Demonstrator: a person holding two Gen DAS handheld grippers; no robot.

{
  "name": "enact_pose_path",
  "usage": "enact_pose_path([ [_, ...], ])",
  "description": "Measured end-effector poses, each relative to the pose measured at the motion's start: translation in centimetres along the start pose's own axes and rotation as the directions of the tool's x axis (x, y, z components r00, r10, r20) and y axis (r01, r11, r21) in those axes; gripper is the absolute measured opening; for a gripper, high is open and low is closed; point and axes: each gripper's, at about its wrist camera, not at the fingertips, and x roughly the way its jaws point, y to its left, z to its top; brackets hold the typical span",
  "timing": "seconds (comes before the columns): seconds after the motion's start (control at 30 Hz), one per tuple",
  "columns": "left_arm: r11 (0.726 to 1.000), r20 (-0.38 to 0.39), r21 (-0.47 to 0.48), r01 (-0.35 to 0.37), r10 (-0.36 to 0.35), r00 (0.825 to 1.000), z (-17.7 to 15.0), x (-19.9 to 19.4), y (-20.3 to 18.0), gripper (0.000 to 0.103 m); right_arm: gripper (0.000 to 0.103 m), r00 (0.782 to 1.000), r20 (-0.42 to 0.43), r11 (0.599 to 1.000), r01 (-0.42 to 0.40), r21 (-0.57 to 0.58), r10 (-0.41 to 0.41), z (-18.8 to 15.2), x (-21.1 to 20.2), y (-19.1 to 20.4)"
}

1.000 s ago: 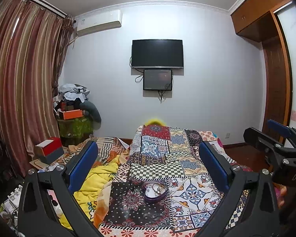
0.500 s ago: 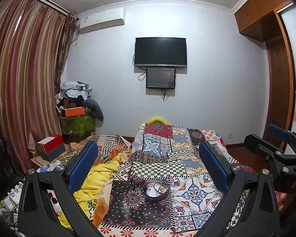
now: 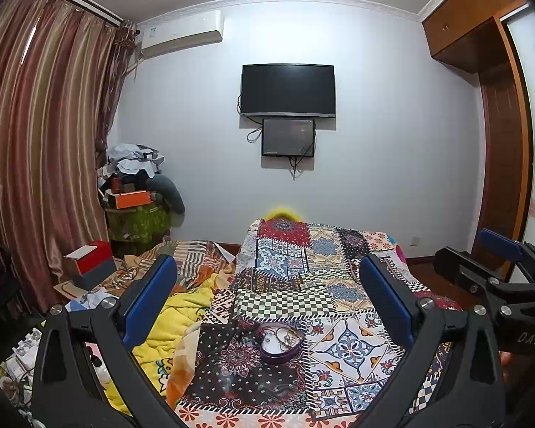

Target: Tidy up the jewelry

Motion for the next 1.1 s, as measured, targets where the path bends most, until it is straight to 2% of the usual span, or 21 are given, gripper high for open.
enact_pose_path([
  [1.1, 0.999, -0.024, -0.017, 0.028, -0.029, 0.999, -0.49, 0.75, 0.54, 0.103, 0.103, 1.0, -0.014, 1.0, 0.006, -0.003, -0.006, -0.19, 0.7, -0.29],
])
